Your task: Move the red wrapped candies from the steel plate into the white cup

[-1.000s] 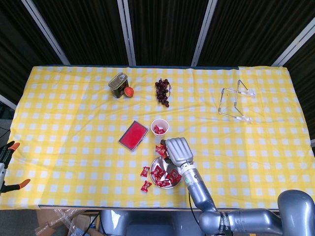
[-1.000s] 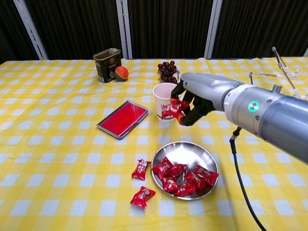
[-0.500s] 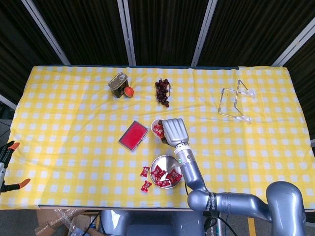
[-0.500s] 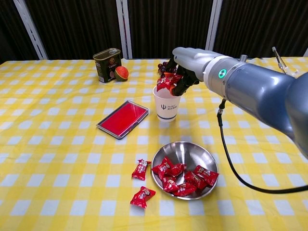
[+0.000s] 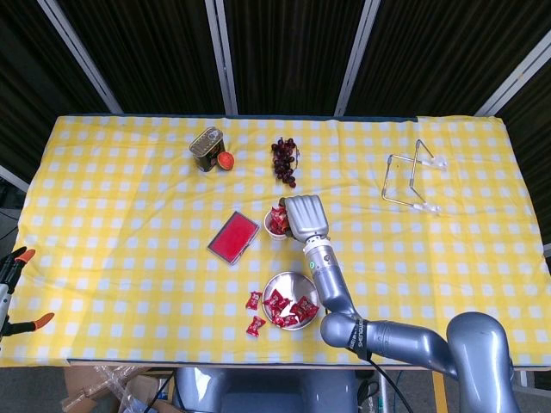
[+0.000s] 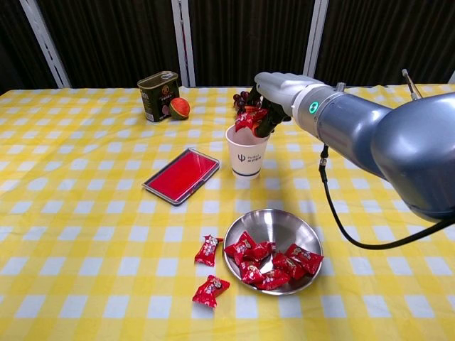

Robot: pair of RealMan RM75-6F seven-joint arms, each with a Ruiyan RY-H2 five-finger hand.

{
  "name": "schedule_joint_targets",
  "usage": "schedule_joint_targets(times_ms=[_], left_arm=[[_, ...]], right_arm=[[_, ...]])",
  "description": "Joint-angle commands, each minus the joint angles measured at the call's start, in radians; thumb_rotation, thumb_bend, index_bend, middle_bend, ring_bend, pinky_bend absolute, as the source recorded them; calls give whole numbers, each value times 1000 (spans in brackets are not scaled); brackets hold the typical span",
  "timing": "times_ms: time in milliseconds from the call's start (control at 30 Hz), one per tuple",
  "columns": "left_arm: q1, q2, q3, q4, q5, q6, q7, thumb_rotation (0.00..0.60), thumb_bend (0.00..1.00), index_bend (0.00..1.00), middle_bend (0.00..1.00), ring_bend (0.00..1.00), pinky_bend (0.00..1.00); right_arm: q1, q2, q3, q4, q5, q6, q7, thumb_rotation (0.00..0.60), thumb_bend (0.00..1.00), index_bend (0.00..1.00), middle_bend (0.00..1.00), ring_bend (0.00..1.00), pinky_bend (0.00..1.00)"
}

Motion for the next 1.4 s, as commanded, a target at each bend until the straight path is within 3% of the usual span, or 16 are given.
schedule_joint_targets(times_ms=[33, 267, 533, 1000, 1400], left_arm=[[0, 1, 0, -1, -1, -1, -1, 600, 25, 0, 0, 0, 0], [0, 1, 0, -1, -3, -2, -2, 600, 25, 0, 0, 0, 0], [-1, 3, 0, -3, -6, -5, -5, 600, 25, 0, 0, 0, 0], [0, 1, 0, -3, -4, -2, 1, 600, 25, 0, 0, 0, 0], [0, -1, -1, -1, -2, 2, 3, 600, 25, 0, 0, 0, 0]], right_arm=[[3, -7, -8, 14, -5, -5, 7, 600, 593, 695, 758, 888, 998], [7, -22, -19, 32, -14, -12, 23, 600, 593, 667, 758, 888, 998], [4, -17, -23, 30, -20, -11, 34, 600, 593, 437, 758, 888, 998], [-11, 10, -31, -15, -32, 12, 42, 600, 590, 326, 758, 887, 998], [-15, 16, -37, -32, -51, 26, 50, 600, 485, 231, 758, 865, 998]])
